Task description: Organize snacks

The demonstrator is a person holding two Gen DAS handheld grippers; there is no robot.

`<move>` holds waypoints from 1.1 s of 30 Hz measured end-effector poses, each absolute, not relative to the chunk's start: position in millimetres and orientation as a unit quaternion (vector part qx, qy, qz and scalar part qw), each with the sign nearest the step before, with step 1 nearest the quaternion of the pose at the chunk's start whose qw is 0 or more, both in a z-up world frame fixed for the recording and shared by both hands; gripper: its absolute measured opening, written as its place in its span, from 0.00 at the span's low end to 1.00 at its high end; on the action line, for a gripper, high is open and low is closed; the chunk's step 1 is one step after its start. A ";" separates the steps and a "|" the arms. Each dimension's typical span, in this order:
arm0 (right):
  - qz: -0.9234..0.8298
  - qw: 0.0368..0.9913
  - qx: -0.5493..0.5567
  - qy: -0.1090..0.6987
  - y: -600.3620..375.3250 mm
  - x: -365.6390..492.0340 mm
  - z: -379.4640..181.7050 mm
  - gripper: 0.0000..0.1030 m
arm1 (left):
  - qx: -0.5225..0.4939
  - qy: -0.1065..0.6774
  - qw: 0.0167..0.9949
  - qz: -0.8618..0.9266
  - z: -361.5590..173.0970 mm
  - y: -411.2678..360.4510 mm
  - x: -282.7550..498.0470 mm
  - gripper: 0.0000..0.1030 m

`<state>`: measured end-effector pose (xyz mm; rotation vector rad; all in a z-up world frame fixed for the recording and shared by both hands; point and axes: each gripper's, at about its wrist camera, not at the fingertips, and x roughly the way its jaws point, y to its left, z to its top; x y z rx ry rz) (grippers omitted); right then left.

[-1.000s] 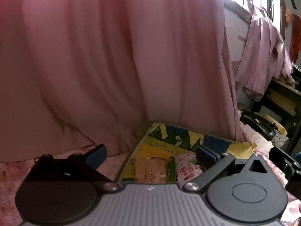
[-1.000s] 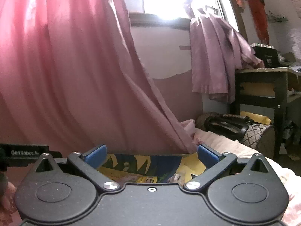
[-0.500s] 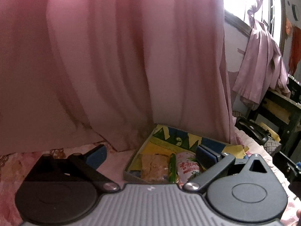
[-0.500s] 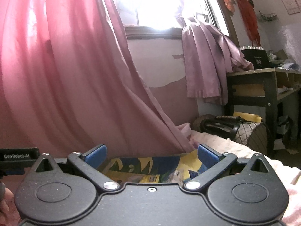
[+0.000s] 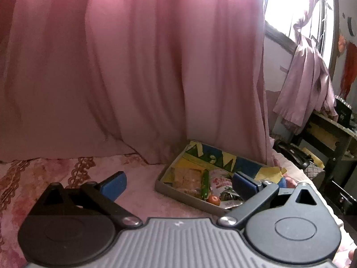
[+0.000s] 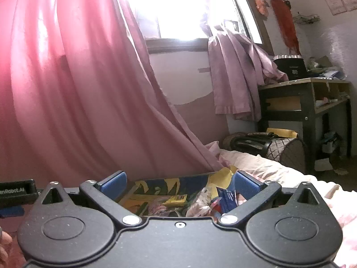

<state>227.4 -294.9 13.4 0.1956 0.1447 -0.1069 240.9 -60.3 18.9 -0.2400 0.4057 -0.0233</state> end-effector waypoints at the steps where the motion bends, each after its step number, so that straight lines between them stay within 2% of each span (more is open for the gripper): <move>1: -0.053 0.991 0.099 0.069 -294.3 223.2 13.9 0.99 | -0.119 0.198 0.973 -0.012 19.1 -59.3 235.7 1.00; 14: -0.051 0.993 0.090 0.053 -278.9 177.8 4.6 0.99 | -0.081 0.176 0.981 -0.010 6.7 -51.1 184.9 1.00; 33: -0.062 0.994 0.077 0.055 -263.6 143.5 -11.3 0.99 | -0.054 0.157 0.986 -0.026 -5.1 -42.3 151.9 1.00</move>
